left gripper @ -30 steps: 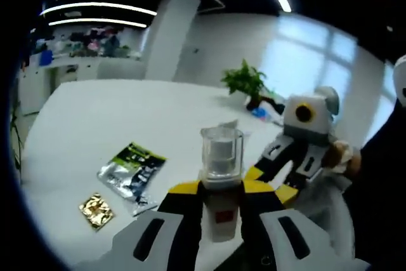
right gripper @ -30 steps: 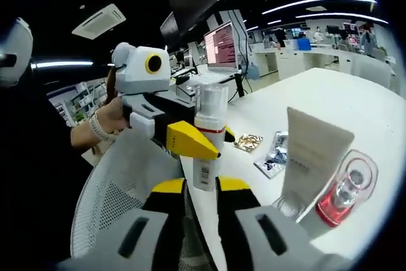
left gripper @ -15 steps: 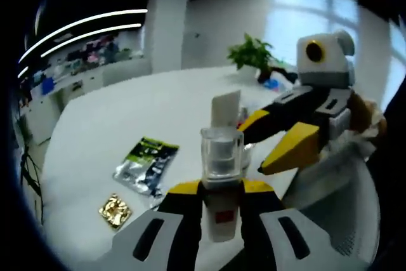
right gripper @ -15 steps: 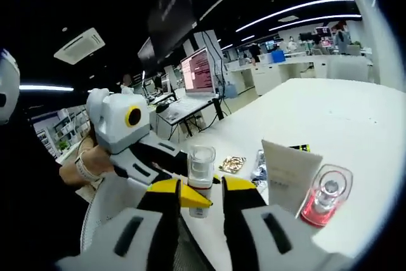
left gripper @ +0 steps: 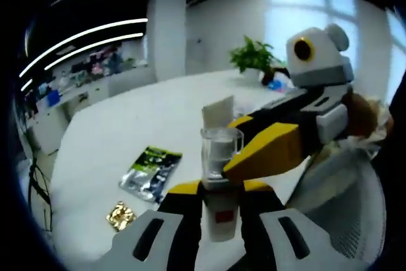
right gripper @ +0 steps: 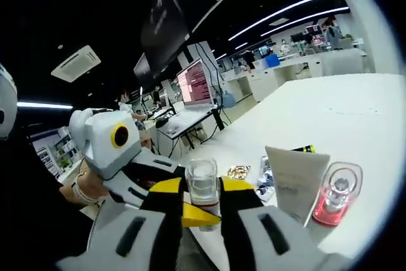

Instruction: Arrange the skincare products in the storage area until every visible bottle or jar stands upright without overlapping.

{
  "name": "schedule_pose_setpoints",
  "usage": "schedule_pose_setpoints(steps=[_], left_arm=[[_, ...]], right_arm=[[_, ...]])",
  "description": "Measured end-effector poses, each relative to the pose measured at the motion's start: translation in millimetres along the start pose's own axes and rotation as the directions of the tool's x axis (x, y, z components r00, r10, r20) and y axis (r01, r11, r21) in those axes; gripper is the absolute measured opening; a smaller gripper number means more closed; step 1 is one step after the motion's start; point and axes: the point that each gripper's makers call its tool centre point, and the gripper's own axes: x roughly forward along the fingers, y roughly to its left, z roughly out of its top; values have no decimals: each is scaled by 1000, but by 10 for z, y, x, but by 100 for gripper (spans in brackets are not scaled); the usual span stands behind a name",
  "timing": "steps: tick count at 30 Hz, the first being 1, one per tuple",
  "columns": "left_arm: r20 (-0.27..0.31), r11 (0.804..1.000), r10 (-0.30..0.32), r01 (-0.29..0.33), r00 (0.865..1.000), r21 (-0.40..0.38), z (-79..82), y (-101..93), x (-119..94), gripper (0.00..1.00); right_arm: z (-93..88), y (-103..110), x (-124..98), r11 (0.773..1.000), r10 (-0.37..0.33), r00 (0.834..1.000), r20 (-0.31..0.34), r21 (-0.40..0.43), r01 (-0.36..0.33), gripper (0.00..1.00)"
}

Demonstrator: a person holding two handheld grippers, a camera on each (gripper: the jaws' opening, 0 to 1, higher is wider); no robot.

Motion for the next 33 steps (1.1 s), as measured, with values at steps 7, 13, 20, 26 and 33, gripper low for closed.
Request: schedule_pose_setpoints(steps=[7, 13, 20, 26, 33], left_arm=[[-31, 999, -31, 32, 999, 42, -53, -71, 19, 19], [-49, 994, -78, 81, 996, 73, -67, -108, 8, 28], [-69, 988, -147, 149, 987, 30, -167, -122, -66, 33], [-84, 992, -125, 127, 989, 18, -225, -49, -69, 33], [-71, 990, -140, 138, 988, -21, -233, -35, -84, 25]], right_arm=[[-75, -12, -42, 998, -2, 999, -50, -61, -1, 18], [-82, -1, -103, 997, 20, 998, -55, -67, -24, 18], [-180, -92, -358, 988, -5, 992, -124, -156, -15, 18], [-282, -176, -548, 972, -43, 983, -177, -234, 0, 17], [-465, -314, -721, 957, -106, 965, -238, -289, 34, 17]])
